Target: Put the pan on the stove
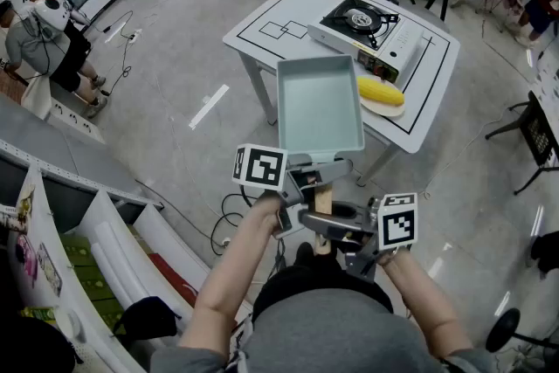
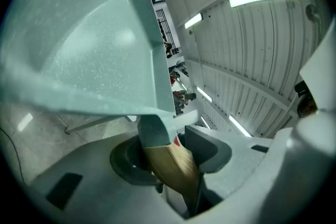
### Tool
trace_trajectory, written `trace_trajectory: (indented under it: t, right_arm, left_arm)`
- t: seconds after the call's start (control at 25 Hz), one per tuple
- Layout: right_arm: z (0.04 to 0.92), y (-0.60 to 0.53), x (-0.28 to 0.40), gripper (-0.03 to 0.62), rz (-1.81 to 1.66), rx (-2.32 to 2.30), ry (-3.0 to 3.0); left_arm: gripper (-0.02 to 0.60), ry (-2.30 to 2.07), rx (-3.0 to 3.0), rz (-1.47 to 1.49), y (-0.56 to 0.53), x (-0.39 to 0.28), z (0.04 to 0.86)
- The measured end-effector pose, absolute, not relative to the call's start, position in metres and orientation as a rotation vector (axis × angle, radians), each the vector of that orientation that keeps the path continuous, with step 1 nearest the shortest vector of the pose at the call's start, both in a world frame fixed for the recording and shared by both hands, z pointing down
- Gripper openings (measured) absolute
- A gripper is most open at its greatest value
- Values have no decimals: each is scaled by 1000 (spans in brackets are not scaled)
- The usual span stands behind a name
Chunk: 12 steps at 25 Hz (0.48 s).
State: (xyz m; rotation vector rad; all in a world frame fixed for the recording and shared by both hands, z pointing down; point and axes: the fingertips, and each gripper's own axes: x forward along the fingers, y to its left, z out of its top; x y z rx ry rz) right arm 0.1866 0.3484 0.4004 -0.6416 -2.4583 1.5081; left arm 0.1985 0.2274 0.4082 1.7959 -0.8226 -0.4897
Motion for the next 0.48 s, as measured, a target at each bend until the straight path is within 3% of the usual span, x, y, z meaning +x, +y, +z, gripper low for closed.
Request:
trace_trajectory:
  t: [0.48]
  right_arm:
    - [404,343,191,153,1492,-674,-2488]
  left_arm:
    - [169,-846,1797,-479,221,202,414]
